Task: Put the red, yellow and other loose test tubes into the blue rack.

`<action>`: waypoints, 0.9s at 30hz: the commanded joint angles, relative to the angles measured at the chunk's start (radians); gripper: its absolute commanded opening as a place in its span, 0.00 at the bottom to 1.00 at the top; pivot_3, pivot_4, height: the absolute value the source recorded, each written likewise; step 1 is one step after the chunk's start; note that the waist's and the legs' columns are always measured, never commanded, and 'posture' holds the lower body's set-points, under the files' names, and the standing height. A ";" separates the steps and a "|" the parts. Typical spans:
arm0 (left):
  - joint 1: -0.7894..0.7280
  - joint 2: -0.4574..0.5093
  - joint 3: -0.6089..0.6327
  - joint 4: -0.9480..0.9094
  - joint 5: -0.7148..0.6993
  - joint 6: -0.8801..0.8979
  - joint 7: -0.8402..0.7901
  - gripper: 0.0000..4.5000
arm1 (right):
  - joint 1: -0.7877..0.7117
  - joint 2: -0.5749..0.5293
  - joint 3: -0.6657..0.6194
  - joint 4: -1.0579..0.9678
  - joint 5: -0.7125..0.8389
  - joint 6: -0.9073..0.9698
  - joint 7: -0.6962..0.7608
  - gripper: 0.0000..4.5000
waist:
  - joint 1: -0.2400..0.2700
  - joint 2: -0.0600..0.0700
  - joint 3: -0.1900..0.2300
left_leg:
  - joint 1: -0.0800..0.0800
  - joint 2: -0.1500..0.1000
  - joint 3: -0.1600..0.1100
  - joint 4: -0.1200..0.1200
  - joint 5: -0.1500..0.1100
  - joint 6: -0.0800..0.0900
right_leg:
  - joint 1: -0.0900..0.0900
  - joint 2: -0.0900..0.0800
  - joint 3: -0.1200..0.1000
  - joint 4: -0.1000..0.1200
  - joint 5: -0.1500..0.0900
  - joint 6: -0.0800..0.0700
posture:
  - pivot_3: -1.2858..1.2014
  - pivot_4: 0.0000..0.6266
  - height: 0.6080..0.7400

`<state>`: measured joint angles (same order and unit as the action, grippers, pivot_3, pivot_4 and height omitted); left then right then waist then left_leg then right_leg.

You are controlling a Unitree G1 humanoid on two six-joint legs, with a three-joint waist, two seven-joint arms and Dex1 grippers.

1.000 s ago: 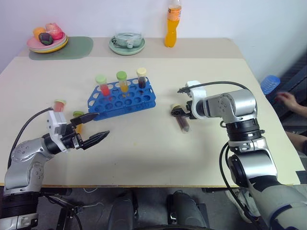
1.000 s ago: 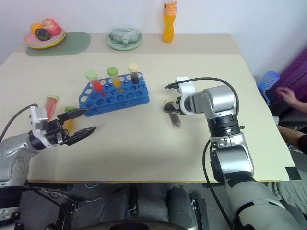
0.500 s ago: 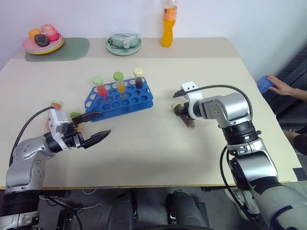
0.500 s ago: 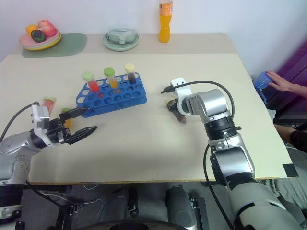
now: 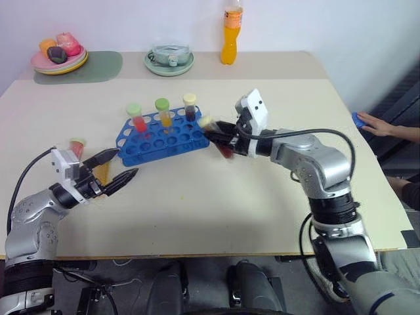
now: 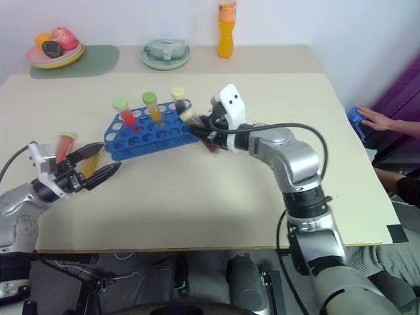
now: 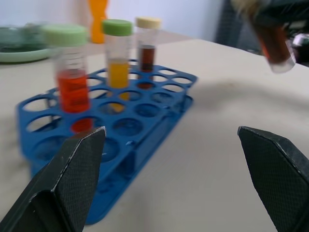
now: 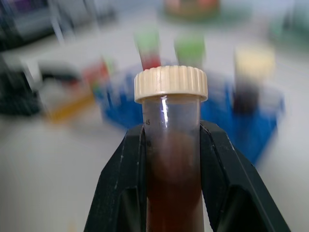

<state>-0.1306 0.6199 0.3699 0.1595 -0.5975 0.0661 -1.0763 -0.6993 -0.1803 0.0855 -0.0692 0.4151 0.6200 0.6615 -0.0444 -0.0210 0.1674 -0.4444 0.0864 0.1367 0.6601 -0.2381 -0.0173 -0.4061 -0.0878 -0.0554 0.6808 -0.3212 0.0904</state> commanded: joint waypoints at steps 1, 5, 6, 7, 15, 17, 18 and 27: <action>-0.024 -0.006 0.041 -0.002 -0.010 -0.027 0.033 1.00 | -0.035 0.121 -0.066 0.107 0.036 -0.194 -0.019 0.19 | 0.001 0.000 0.000 | 0.000 0.000 0.000 0.000 0.001 -0.002 | 0.000 0.000 0.000 0.000 0.000 0.000 | 0.52 0.24 1.00; -0.017 -0.026 0.061 -0.026 -0.016 -0.037 0.085 1.00 | -0.067 0.228 -0.080 0.303 -0.003 -0.463 0.024 0.19 | 0.000 0.000 0.000 | 0.000 0.000 0.001 0.000 0.003 -0.005 | 0.000 0.000 0.000 0.000 0.000 0.000 | 0.52 0.24 1.00; -0.009 -0.031 0.067 -0.038 -0.013 -0.040 0.101 1.00 | -0.075 0.255 -0.087 0.356 -0.011 -0.522 0.015 0.19 | 0.000 0.000 0.000 | 0.000 0.000 0.001 0.000 0.003 -0.005 | 0.000 0.000 0.000 0.000 0.000 0.000 | 0.52 0.24 1.00; -0.001 -0.033 0.073 -0.049 -0.012 -0.042 0.110 1.00 | -0.085 0.278 -0.093 0.409 -0.024 -0.582 -0.001 0.19 | -0.001 0.000 0.000 | 0.000 0.000 0.000 0.000 0.003 -0.005 | 0.000 0.000 0.000 0.000 0.000 0.000 | 0.52 0.24 1.00; 0.073 -0.048 0.138 -0.153 -0.037 -0.039 0.186 1.00 | -0.173 0.355 -0.112 0.802 -0.123 -0.998 -0.035 0.19 | -0.002 0.001 0.000 | 0.000 0.000 0.000 0.000 0.004 -0.006 | 0.000 0.000 0.000 0.000 0.000 0.000 | 0.52 0.24 1.00; 0.094 -0.053 0.151 -0.185 -0.048 -0.032 0.206 1.00 | -0.198 0.363 -0.114 0.869 -0.132 -1.068 -0.029 0.19 | -0.003 0.001 0.000 | 0.000 0.000 0.000 0.000 0.004 -0.006 | 0.000 0.000 0.000 0.000 0.000 0.000 | 0.52 0.24 1.00; 0.107 -0.054 0.158 -0.200 -0.051 -0.031 0.214 1.00 | -0.214 0.367 -0.121 0.903 -0.131 -1.093 -0.034 0.19 | -0.004 0.001 0.001 | 0.000 0.000 0.000 0.000 0.004 -0.006 | 0.000 0.000 0.000 0.000 0.000 0.000 | 0.52 0.24 1.00; 0.222 -0.061 0.223 -0.321 -0.082 -0.015 0.268 1.00 | -0.326 0.396 -0.179 1.108 -0.125 -1.201 -0.048 0.19 | -0.024 0.001 0.001 | 0.002 0.000 -0.002 -0.001 0.004 -0.008 | 0.001 0.000 0.000 0.001 0.000 0.000 | 0.52 0.24 1.00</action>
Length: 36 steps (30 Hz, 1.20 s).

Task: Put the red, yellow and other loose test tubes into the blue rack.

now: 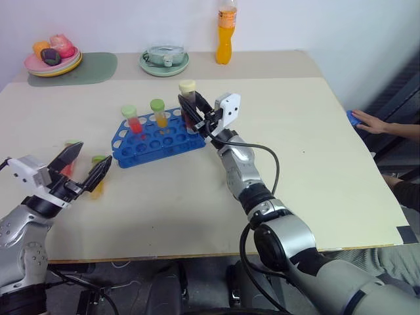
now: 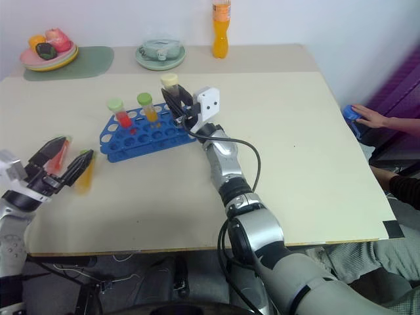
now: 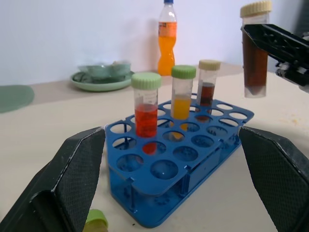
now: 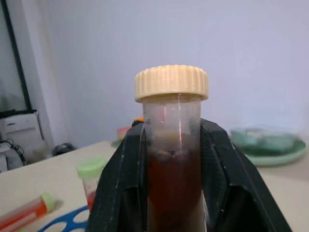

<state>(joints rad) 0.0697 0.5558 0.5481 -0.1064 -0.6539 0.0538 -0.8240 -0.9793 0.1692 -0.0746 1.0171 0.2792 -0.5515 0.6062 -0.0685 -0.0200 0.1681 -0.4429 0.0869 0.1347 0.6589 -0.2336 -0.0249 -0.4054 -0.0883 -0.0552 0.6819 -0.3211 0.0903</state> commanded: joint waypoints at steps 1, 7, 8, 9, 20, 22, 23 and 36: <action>0.033 0.003 0.053 -0.063 -0.029 -0.001 0.019 1.00 | -0.053 0.052 -0.023 0.034 0.011 -0.031 0.009 0.19 | 0.000 0.000 0.000 | 0.000 0.000 0.000 0.000 0.000 0.000 | 0.000 0.000 0.000 0.000 0.000 0.000 | 0.52 0.24 1.00; 0.087 0.000 0.080 -0.103 -0.045 -0.002 0.036 1.00 | -0.082 0.078 -0.043 0.102 0.006 -0.040 0.010 0.19 | -0.002 0.000 0.000 | 0.000 0.000 0.000 0.000 0.000 0.000 | 0.000 0.000 0.000 0.000 0.000 0.000 | 0.52 0.24 1.00; 0.095 -0.001 0.082 -0.111 -0.047 -0.002 0.039 1.00 | -0.087 0.079 -0.048 0.113 0.006 -0.039 0.005 0.19 | -0.002 0.000 0.000 | 0.000 0.000 0.000 0.000 0.000 0.000 | 0.000 0.000 0.000 0.000 0.000 0.000 | 0.52 0.24 1.00; 0.103 -0.002 0.085 -0.117 -0.049 -0.002 0.042 1.00 | -0.092 0.080 -0.052 0.122 0.006 -0.038 0.001 0.19 | -0.002 0.000 0.000 | 0.000 0.000 0.000 -0.001 0.000 0.000 | 0.000 0.000 0.000 0.000 0.000 0.000 | 0.52 0.24 1.00; 0.142 -0.026 0.098 -0.178 -0.072 -0.010 0.069 1.00 | -0.122 0.094 -0.074 0.188 -0.011 -0.056 -0.018 0.19 | -0.002 0.000 0.000 | 0.000 0.000 0.000 -0.001 0.000 0.000 | 0.000 -0.001 0.000 0.000 0.000 0.000 | 0.52 0.24 1.00; 0.144 -0.031 0.096 -0.181 -0.072 -0.012 0.072 1.00 | -0.122 0.095 -0.075 0.193 -0.015 -0.064 -0.024 0.19 | -0.002 0.000 0.000 | 0.000 0.000 0.000 -0.001 0.000 0.000 | 0.000 -0.001 0.000 0.000 0.000 0.000 | 0.52 0.24 1.00; 0.144 -0.035 0.093 -0.181 -0.069 -0.014 0.074 1.00 | -0.122 0.096 -0.075 0.196 -0.019 -0.073 -0.036 0.19 | -0.002 0.000 0.000 | 0.000 0.000 0.000 -0.001 0.000 0.000 | 0.000 0.000 0.000 0.000 0.000 0.000 | 0.52 0.24 1.00; 0.115 -0.041 0.043 -0.133 -0.050 -0.010 0.044 1.00 | 0.012 -0.011 0.002 -0.120 0.005 0.013 0.203 0.19 | 0.004 0.000 0.000 | 0.000 0.000 -0.001 -0.001 0.000 0.000 | 0.000 0.000 0.000 0.000 0.000 0.000 | 0.52 0.24 1.00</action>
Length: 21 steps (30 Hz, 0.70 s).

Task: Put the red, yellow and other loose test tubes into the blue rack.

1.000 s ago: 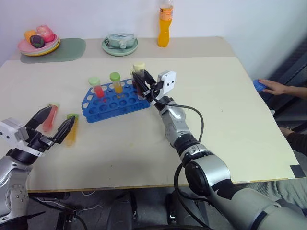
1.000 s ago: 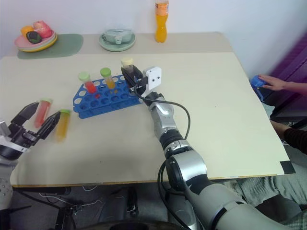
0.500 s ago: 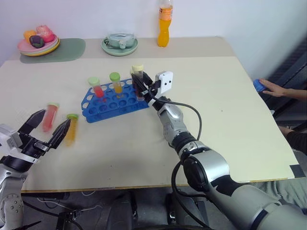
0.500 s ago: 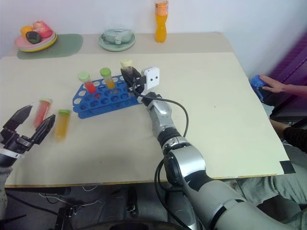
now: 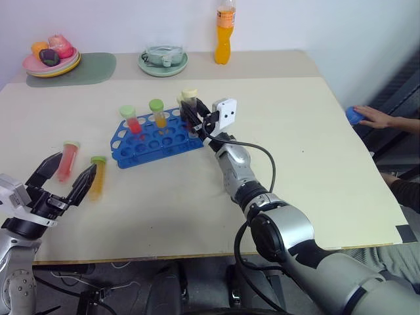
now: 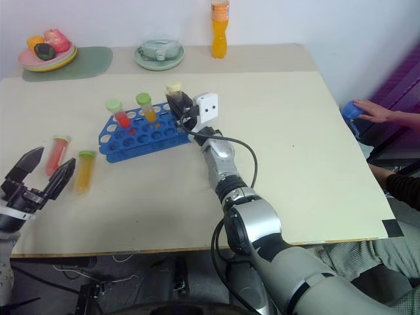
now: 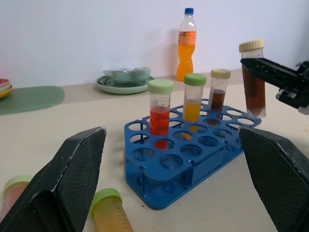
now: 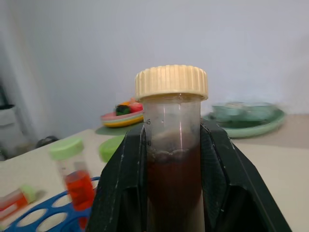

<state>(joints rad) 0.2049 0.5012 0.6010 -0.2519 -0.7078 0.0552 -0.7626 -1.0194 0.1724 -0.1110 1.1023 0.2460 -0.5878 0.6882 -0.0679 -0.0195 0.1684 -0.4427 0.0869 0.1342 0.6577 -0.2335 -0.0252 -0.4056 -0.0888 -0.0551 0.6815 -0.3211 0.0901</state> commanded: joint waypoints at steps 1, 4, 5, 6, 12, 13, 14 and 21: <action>-0.039 0.015 -0.024 0.032 0.010 -0.013 -0.029 1.00 | 0.100 -0.042 0.057 -0.319 0.052 0.104 0.145 0.19 | 0.004 0.000 0.000 | 0.000 0.000 0.000 0.000 0.000 0.000 | 0.000 0.000 0.000 0.000 0.000 0.000 | 0.52 0.24 1.00; -0.094 0.016 -0.060 0.081 0.025 -0.021 -0.055 1.00 | 0.205 -0.120 0.099 -0.598 0.062 0.289 0.139 0.19 | 0.016 -0.001 -0.001 | 0.000 -0.001 0.000 0.000 -0.001 0.001 | 0.001 -0.001 0.000 -0.001 0.000 0.000 | 0.52 0.24 1.00; -0.119 0.017 -0.074 0.103 0.031 -0.024 -0.064 1.00 | 0.241 -0.164 0.115 -0.705 0.063 0.384 0.132 0.19 | 0.021 -0.001 0.000 | 0.000 -0.001 0.000 0.000 -0.001 0.001 | 0.001 -0.001 0.000 -0.001 0.000 0.000 | 0.52 0.24 1.00; -0.141 0.017 -0.085 0.124 0.037 -0.027 -0.072 1.00 | 0.273 -0.206 0.131 -0.802 0.062 0.476 0.122 0.19 | 0.026 -0.001 0.000 | 0.000 -0.001 0.000 0.000 -0.001 0.001 | 0.001 -0.002 0.000 -0.001 0.000 0.000 | 0.52 0.24 1.00; -0.224 0.018 -0.126 0.224 0.059 -0.047 -0.133 1.00 | 0.370 -0.493 0.143 -1.236 0.201 1.132 0.079 0.19 | 0.022 -0.001 0.000 | 0.000 -0.001 0.000 0.000 -0.001 0.001 | 0.000 0.000 0.000 -0.001 0.000 0.000 | 0.52 0.24 1.00; -0.237 0.016 -0.133 0.242 0.063 -0.053 -0.144 1.00 | 0.370 -0.570 0.144 -1.267 0.225 1.245 0.102 0.19 | 0.024 0.000 0.000 | 0.000 0.000 0.001 0.000 -0.001 0.001 | 0.000 0.000 0.000 -0.001 0.000 0.000 | 0.52 0.24 1.00; -0.248 0.015 -0.140 0.257 0.068 -0.058 -0.152 1.00 | 0.368 -0.645 0.150 -1.289 0.243 1.360 0.117 0.19 | 0.025 -0.001 -0.001 | 0.000 -0.001 0.000 0.000 -0.001 0.001 | 0.000 -0.001 0.000 -0.001 0.000 0.000 | 0.52 0.24 1.00; -0.278 0.024 -0.183 0.281 0.092 -0.071 -0.198 1.00 | 0.343 -0.899 0.274 -1.167 0.190 1.598 0.191 0.19 | 0.023 -0.001 -0.001 | 0.000 -0.001 0.001 0.000 -0.006 0.010 | 0.000 0.000 0.000 -0.003 0.000 0.000 | 0.52 0.24 1.00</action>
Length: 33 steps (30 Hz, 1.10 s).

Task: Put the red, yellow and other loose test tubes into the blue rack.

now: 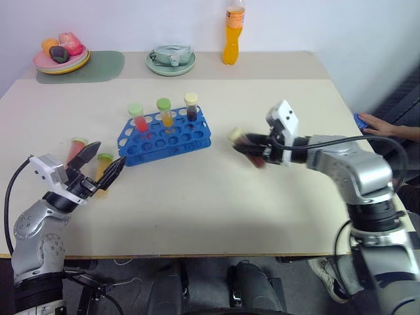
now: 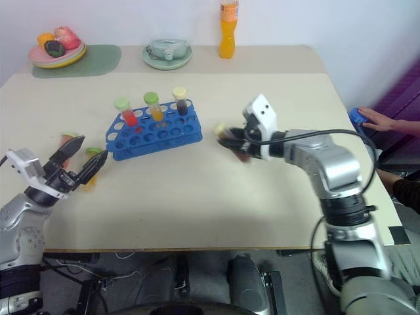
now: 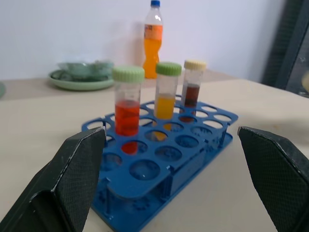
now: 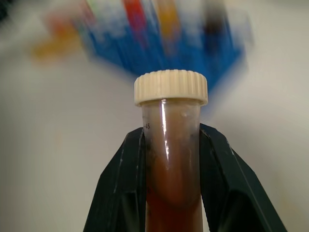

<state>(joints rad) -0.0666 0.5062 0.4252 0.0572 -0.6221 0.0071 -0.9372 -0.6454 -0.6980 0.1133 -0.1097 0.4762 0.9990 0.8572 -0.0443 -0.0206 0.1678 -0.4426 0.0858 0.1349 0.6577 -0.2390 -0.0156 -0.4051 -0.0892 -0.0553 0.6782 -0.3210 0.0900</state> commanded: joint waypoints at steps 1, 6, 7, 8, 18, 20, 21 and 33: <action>-0.005 0.025 -0.010 -0.030 0.010 -0.023 -0.030 1.00 | -0.039 -0.039 0.069 0.068 -0.053 0.006 0.035 0.19 | -0.001 0.000 0.000 | 0.000 0.000 0.000 0.000 0.000 0.000 | 0.000 0.000 0.000 0.000 0.000 0.000 | 0.52 0.24 1.00; 0.069 0.113 -0.052 -0.089 0.002 -0.004 -0.202 1.00 | -0.107 -0.057 0.157 0.204 -0.132 -0.037 0.092 0.19 | 0.000 0.000 0.000 | 0.000 0.000 0.001 0.000 0.000 0.000 | -0.001 0.000 0.000 0.000 0.000 0.000 | 0.52 0.24 1.00; 0.085 0.133 -0.060 -0.102 -0.005 0.003 -0.238 1.00 | -0.117 -0.054 0.165 0.222 -0.141 -0.050 0.102 0.19 | 0.001 0.000 0.000 | 0.000 0.000 0.002 0.000 0.000 0.000 | -0.001 0.000 0.000 0.000 0.000 0.000 | 0.52 0.24 1.00; 0.100 0.150 -0.067 -0.115 -0.015 0.012 -0.271 1.00 | -0.126 -0.049 0.169 0.239 -0.150 -0.062 0.109 0.19 | 0.002 0.000 0.000 | 0.000 0.000 0.002 0.000 0.000 0.000 | -0.001 0.000 0.000 0.000 0.000 0.000 | 0.52 0.24 1.00; 0.121 0.247 -0.093 -0.159 -0.061 0.081 -0.451 1.00 | -0.185 0.002 0.185 0.325 -0.194 -0.084 0.147 0.19 | 0.002 0.001 0.001 | -0.001 0.000 0.002 0.000 0.000 0.000 | -0.001 0.000 0.000 -0.001 0.000 0.000 | 0.52 0.24 1.00; 0.111 0.255 -0.107 -0.156 -0.051 0.081 -0.468 1.00 | -0.198 0.004 0.200 0.348 -0.211 -0.086 0.160 0.19 | 0.002 0.001 0.001 | -0.001 0.000 0.002 0.000 0.000 0.000 | -0.001 0.000 0.000 -0.001 0.000 0.000 | 0.52 0.24 1.00; 0.106 0.258 -0.116 -0.155 -0.047 0.083 -0.479 1.00 | -0.204 0.005 0.208 0.359 -0.219 -0.089 0.166 0.19 | 0.002 0.001 0.001 | -0.001 0.000 0.002 0.000 0.000 0.000 | -0.001 0.000 0.000 -0.001 0.000 0.000 | 0.52 0.24 1.00; -0.006 0.226 -0.214 -0.177 -0.026 0.108 -0.449 1.00 | -0.190 0.000 0.206 0.385 -0.288 -0.166 0.187 0.99 | 0.002 0.001 0.001 | 0.000 0.000 0.004 0.001 0.003 -0.006 | 0.000 0.000 0.000 0.000 0.000 0.000 | 0.52 0.24 1.00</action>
<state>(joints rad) -0.0616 0.7302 0.2083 -0.0912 -0.6431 0.1146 -1.3921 -0.8378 -0.6773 0.3499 0.3119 0.1891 0.8247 1.0387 -0.0419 -0.0199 0.1684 -0.4430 0.0858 0.1389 0.6585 -0.2357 -0.0212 -0.4054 -0.0890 -0.0550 0.6781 -0.3210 0.0901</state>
